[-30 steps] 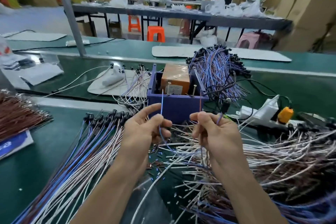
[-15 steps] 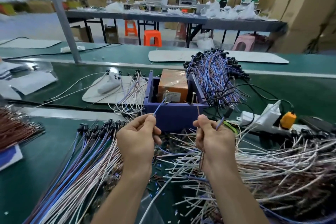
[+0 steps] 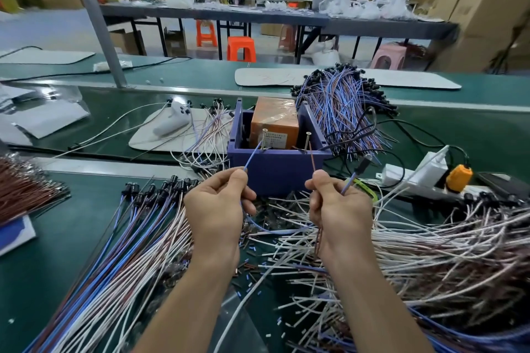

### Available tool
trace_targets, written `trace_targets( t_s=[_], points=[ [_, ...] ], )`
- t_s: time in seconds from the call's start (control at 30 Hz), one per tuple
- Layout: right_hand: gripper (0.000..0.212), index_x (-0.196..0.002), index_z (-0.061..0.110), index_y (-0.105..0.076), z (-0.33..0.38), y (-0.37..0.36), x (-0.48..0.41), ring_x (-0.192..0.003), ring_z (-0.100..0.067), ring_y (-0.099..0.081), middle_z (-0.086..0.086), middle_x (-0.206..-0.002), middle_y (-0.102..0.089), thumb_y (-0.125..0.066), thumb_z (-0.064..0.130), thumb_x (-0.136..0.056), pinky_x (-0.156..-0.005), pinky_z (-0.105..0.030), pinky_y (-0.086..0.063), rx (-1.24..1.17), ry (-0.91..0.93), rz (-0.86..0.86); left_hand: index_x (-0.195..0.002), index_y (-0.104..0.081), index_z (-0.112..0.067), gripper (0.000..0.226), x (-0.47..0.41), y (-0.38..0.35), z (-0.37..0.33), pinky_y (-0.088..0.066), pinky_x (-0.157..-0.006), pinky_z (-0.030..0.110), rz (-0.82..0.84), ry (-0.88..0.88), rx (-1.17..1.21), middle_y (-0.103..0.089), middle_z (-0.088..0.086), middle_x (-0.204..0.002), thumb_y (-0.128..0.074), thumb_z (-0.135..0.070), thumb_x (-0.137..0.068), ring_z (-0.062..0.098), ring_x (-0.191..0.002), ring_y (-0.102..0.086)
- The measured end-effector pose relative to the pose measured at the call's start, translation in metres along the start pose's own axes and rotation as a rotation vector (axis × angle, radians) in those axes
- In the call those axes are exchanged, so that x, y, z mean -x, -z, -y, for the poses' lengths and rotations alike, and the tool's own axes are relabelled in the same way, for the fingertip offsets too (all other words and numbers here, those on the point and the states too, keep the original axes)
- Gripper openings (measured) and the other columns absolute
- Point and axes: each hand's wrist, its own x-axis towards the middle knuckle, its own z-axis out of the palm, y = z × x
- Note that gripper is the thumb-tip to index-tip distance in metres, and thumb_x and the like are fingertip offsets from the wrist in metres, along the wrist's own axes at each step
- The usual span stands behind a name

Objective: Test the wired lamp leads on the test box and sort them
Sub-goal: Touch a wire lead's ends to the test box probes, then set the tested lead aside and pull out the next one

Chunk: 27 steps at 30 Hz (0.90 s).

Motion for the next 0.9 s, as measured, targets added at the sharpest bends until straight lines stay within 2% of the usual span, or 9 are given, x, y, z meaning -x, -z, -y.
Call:
trace_targets(
  t_s=[0.3, 0.9],
  points=[
    [0.037, -0.062, 0.011, -0.073, -0.0039, 0.0012, -0.0009, -0.038, -0.010, -0.034, -0.002, -0.047, -0.049, -0.067, 0.017, -0.098, -0.040, -0.021, -0.029, 0.050, 0.019, 0.062, -0.079, -0.077, -0.012, 0.018, 0.0001, -0.0005, -0.0012, -0.043, -0.041, 0.021, 0.061, -0.030, -0.061, -0.065, 0.008, -0.055, -0.070, -0.006, -0.094, 0.015, -0.038, -0.050],
    [0.032, -0.071, 0.003, -0.070, -0.0027, 0.0053, 0.0029, -0.039, -0.009, -0.036, -0.001, -0.047, -0.049, -0.064, 0.015, -0.100, -0.039, -0.019, -0.029, -0.002, 0.035, 0.002, -0.081, -0.077, -0.011, 0.014, -0.0002, 0.0022, -0.0026, -0.039, -0.039, 0.020, 0.085, -0.020, -0.095, -0.065, 0.008, -0.054, -0.072, -0.008, -0.094, 0.015, -0.036, -0.049]
  ],
)
